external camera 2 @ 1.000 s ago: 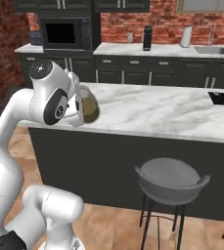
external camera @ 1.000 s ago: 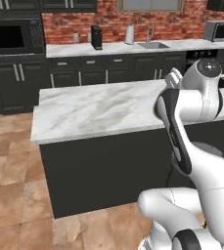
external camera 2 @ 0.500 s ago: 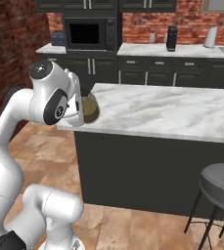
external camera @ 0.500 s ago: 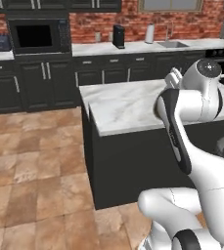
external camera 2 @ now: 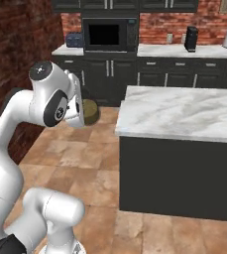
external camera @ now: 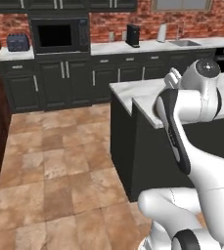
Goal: Pick the jar and jar from the dining table and place them in the open cabinet. Close the cabinet after placing the objects.
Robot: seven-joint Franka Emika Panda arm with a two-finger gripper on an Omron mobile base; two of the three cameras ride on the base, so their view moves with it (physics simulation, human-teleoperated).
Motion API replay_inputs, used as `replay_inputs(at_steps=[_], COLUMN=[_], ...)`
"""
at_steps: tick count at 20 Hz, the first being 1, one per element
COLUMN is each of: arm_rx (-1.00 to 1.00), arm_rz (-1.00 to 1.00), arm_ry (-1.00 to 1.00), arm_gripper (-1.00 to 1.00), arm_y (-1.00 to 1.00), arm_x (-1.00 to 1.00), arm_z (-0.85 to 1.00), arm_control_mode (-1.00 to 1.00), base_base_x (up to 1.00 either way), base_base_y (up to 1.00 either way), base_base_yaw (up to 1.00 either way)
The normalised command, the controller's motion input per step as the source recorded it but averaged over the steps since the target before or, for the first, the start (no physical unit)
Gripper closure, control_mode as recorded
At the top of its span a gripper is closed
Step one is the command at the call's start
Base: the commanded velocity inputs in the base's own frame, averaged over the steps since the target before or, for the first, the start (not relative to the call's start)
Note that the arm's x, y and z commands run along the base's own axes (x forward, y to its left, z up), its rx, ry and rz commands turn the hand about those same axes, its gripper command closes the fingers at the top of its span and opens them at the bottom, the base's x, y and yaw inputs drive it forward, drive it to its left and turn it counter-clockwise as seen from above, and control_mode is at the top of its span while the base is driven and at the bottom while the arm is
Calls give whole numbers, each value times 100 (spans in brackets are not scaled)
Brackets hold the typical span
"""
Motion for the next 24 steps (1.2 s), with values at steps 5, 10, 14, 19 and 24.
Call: replay_inputs(at_steps=[5, 10, 14, 19, 24], arm_rx=[0, 0, 0, 0, 0], arm_rz=[0, 0, 0, 0, 0], arm_ry=[0, 0, 0, 0, 0], arm_gripper=[100, 100, 100, 100, 100], arm_y=[0, 0, 0, 0, 0], arm_x=[0, 0, 0, 0, 0], arm_z=[0, 0, 0, 0, 0], arm_control_mode=[100, 100, 100, 100, 100], base_base_x=[23, 44, 75, 86, 87], base_base_y=[100, 100, 95, 79, 66], base_base_yaw=[-14, -14, -12, -12, -14])
